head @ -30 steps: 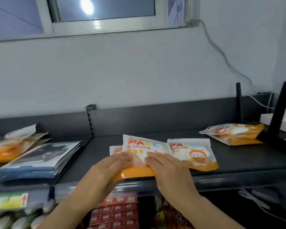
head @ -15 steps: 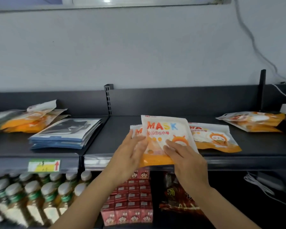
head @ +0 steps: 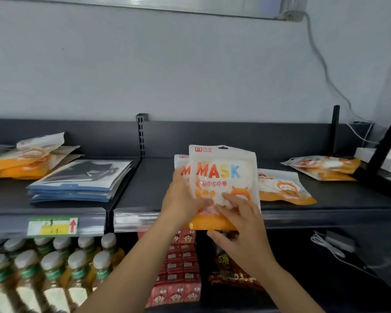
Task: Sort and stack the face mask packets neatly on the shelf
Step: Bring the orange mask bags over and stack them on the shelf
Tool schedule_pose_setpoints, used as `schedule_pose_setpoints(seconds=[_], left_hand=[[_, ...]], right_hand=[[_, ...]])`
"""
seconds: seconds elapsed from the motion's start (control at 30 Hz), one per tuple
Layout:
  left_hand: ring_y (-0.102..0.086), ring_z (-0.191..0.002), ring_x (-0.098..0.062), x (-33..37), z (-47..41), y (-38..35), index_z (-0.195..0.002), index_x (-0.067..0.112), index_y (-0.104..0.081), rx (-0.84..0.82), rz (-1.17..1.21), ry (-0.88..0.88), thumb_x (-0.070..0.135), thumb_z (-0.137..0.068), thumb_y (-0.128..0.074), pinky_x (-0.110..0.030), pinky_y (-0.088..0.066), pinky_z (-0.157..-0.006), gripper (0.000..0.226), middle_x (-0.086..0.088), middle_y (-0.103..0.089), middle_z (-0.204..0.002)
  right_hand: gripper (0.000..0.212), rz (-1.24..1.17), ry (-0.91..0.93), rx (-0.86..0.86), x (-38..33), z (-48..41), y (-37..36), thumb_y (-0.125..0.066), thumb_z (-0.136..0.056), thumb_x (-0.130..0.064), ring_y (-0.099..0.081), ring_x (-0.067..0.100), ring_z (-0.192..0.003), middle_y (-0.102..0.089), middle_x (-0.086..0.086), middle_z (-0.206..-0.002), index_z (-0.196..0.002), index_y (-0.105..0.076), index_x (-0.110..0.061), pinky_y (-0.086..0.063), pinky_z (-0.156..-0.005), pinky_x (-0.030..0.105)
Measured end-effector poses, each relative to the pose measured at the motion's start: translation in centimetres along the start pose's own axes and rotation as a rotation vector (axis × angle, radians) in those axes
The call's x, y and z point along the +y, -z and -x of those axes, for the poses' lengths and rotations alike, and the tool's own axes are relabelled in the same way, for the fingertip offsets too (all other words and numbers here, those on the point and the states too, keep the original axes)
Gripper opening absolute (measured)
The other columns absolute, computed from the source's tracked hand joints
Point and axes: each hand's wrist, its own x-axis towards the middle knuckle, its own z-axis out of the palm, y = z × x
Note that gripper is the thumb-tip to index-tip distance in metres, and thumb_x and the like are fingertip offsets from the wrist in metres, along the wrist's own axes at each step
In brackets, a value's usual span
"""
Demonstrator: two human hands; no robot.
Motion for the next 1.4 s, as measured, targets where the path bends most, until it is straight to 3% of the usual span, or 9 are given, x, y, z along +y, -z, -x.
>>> schedule_pose_setpoints(seconds=[0.13,0.33,0.37,0.47,0.67,0.77,0.87,1.07,1.4], left_hand=[[-0.065,-0.101,-0.015,-0.4,0.5,-0.5,-0.127,0.043,-0.031,0.051,0.022,-0.099,0.025,-0.055,-0.084,-0.047,-0.057,-0.078,0.091,0.011,-0.059,-0.115],[-0.049,-0.118,-0.013,-0.4,2.3,-0.9,-0.147,0.041,-0.003,0.091,-0.009,-0.202,0.012,-0.072,-0.078,-0.043,-0.05,-0.094,0.11,0.006,-0.037,-0.132],[-0.046,-0.118,-0.009,-0.4,2.6,-0.9,-0.147,0.039,-0.004,0.082,-0.008,-0.237,0.01,-0.074,-0.077,-0.039,-0.051,-0.095,0.108,0.006,-0.036,-0.132],[-0.039,-0.119,0.001,-0.4,3.1,-0.7,-0.143,0.039,-0.017,0.084,-0.012,-0.328,0.004,-0.075,-0.074,-0.031,-0.051,-0.093,0.096,0.014,-0.038,-0.125],[-0.045,-0.118,0.006,0.1,4.6,-0.2,-0.137,0.046,-0.02,0.069,0.166,-0.43,0.003,-0.082,-0.065,-0.025,-0.053,-0.089,0.083,0.02,-0.043,-0.125],[-0.053,-0.121,-0.01,-0.2,5.1,-0.2,-0.141,0.053,-0.003,0.114,0.27,-0.398,0.036,-0.082,-0.068,-0.037,-0.053,-0.092,0.09,0.013,-0.042,-0.137],[-0.05,-0.121,0.001,-0.4,5.8,0.3,-0.132,0.061,0.017,0.232,0.19,-0.321,0.066,-0.068,-0.063,-0.028,-0.051,-0.094,0.103,0.015,-0.032,-0.144],[-0.057,-0.112,0.002,0.0,7.5,3.7,-0.137,0.038,-0.026,0.405,0.153,-0.393,0.032,-0.077,-0.072,-0.015,-0.05,-0.085,0.076,0.017,-0.053,-0.125],[-0.067,-0.094,-0.002,-3.0,11.0,14.8,-0.117,0.044,-0.037,0.568,0.08,-0.305,0.031,-0.077,-0.07,-0.022,-0.056,-0.074,0.053,0.017,-0.066,-0.107]], right_hand=[[0.056,-0.341,-0.198,0.118,-1.6,-0.9,1.9,-0.059,-0.078,-0.054,-0.014,-0.005,-0.132,-0.019,-0.026,-0.141,-0.128,-0.035,-0.045,-0.032,-0.101,0.011],[0.102,-0.499,-0.46,0.161,-0.1,-3.8,2.8,-0.075,-0.075,-0.039,-0.022,0.016,-0.141,-0.013,-0.007,-0.155,-0.147,-0.002,-0.043,-0.027,-0.106,0.03],[0.106,-0.554,-0.44,0.156,0.2,-4.0,2.7,-0.076,-0.071,-0.044,-0.029,0.016,-0.139,-0.019,-0.008,-0.154,-0.144,0.001,-0.05,-0.039,-0.107,0.046],[0.107,-0.557,-0.417,0.134,0.0,-4.0,2.6,-0.075,-0.069,-0.05,-0.038,0.014,-0.133,-0.028,-0.01,-0.151,-0.137,0.007,-0.061,-0.044,-0.102,0.048],[0.101,-0.48,-0.352,0.188,-1.0,-3.8,2.1,-0.071,-0.077,-0.042,-0.029,0.016,-0.134,-0.025,-0.006,-0.141,-0.13,0.012,-0.064,-0.042,-0.103,0.041],[0.099,-0.492,-0.3,0.177,-1.5,-3.6,1.6,-0.069,-0.073,-0.051,-0.023,0.018,-0.139,-0.017,-0.011,-0.142,-0.123,0.014,-0.07,-0.045,-0.102,0.042],[0.101,-0.544,-0.28,0.17,-2.2,-3.6,0.8,-0.073,-0.071,-0.045,-0.027,0.006,-0.134,-0.012,-0.03,-0.129,-0.126,0.009,-0.068,-0.05,-0.097,0.04],[0.103,-0.712,-0.233,0.119,-5.5,-4.8,-0.3,-0.078,-0.072,-0.029,-0.034,-0.024,-0.111,-0.015,-0.036,-0.121,-0.147,-0.009,-0.04,-0.058,-0.081,0.038],[0.098,-0.86,-0.103,-0.021,-16.7,-6.5,-6.1,-0.076,-0.075,-0.029,-0.037,0.002,-0.126,-0.025,-0.015,-0.147,-0.149,-0.012,-0.037,-0.05,-0.09,0.027]])
